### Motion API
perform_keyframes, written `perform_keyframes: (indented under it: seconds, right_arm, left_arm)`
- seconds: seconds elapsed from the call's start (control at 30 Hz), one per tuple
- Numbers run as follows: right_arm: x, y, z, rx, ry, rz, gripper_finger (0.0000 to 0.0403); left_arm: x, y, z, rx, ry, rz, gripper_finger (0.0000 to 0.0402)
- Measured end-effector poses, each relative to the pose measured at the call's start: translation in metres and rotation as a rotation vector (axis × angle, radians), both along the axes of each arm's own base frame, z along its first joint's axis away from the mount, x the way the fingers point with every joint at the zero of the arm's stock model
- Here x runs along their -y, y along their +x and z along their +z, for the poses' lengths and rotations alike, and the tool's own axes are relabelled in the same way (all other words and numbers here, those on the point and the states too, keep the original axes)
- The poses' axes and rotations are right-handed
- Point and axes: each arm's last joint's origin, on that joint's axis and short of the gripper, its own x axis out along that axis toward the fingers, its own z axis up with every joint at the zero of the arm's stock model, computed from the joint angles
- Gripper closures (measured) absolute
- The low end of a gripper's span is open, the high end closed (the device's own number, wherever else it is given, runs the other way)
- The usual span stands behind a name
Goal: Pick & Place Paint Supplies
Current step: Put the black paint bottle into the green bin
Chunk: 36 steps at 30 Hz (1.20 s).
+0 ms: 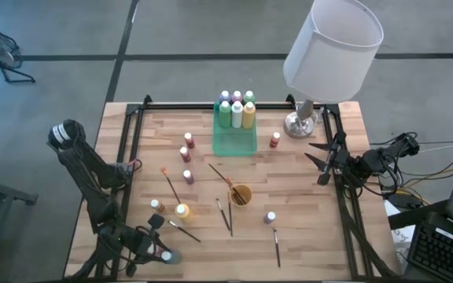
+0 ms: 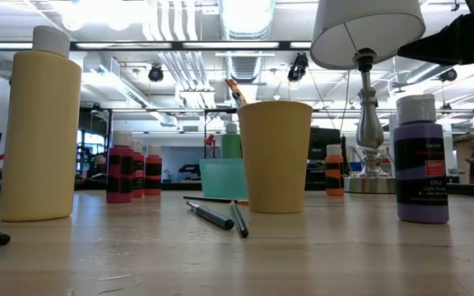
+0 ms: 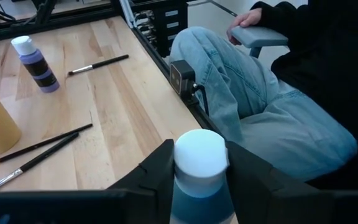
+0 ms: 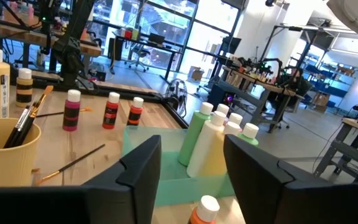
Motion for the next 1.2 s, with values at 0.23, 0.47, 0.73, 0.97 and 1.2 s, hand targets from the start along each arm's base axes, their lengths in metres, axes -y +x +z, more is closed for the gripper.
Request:
perform_keyframes:
  seconds: [0.23, 0.47, 0.73, 0.97, 1.2]
  right_arm:
    - [0.0, 0.0, 0.0, 0.0, 0.0, 0.0, 0.0216]
    - [0.0, 0.0, 0.0, 0.0, 0.0, 0.0, 0.0216]
    - [0.0, 0.0, 0.0, 0.0, 0.0, 0.0, 0.0239]
    - [0.0, 0.0, 0.0001, 0.001, 0.0, 0.0, 0.0262]
    - [0.0, 0.0, 0.0, 0.0, 0.0, 0.0, 0.0286]
  left_arm:
    - [-0.0012, 0.0026, 0.0004, 0.003, -0.001, 0.005, 0.0279]
    - [-0.002, 0.0041, 0.0005, 0.004, -0.001, 0.009, 0.028]
    - [-0.0021, 0.0042, 0.0005, 0.005, -0.003, 0.01, 0.0279]
    - [-0.0024, 0.0047, 0.0006, 0.006, -0.003, 0.012, 0.0279]
    - [-0.0023, 0.0057, 0.002, 0.016, -0.016, 0.019, 0.0278]
